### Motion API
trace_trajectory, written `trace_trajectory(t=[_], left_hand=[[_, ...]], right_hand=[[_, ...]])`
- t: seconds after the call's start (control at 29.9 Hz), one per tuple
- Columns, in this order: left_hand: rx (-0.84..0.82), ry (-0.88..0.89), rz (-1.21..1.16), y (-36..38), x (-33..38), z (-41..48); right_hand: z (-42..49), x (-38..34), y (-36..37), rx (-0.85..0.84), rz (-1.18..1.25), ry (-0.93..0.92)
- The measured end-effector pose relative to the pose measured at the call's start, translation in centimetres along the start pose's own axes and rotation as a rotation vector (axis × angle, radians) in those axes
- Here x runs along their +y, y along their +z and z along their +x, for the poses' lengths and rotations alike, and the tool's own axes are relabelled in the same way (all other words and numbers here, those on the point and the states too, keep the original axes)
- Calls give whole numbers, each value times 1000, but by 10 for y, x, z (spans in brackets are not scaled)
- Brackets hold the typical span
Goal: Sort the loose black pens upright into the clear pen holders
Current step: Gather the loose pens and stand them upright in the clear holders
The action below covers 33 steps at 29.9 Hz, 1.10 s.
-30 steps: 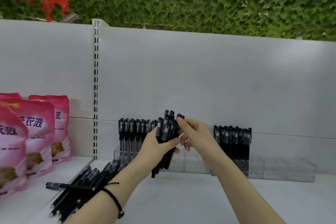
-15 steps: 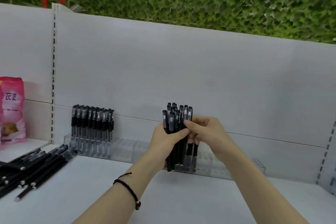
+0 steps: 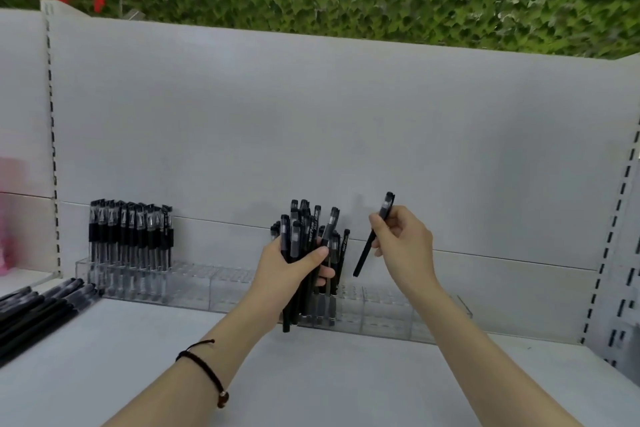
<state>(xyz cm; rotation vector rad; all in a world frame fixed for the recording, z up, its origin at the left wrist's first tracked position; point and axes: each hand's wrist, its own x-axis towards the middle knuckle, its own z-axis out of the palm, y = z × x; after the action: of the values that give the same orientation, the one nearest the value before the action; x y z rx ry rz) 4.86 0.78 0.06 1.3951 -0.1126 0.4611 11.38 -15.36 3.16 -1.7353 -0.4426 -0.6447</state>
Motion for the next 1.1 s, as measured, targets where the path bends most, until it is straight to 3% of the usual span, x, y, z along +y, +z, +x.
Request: trace_trajectory(t=[0.44,1.1], left_hand=[[84,-5,-90,-2,-10,4],[109,-2,-149,-3,-10,4]], right_hand=[[-5,13,2,-87,37,68],[-9,-6,12,-203,-120,-63]])
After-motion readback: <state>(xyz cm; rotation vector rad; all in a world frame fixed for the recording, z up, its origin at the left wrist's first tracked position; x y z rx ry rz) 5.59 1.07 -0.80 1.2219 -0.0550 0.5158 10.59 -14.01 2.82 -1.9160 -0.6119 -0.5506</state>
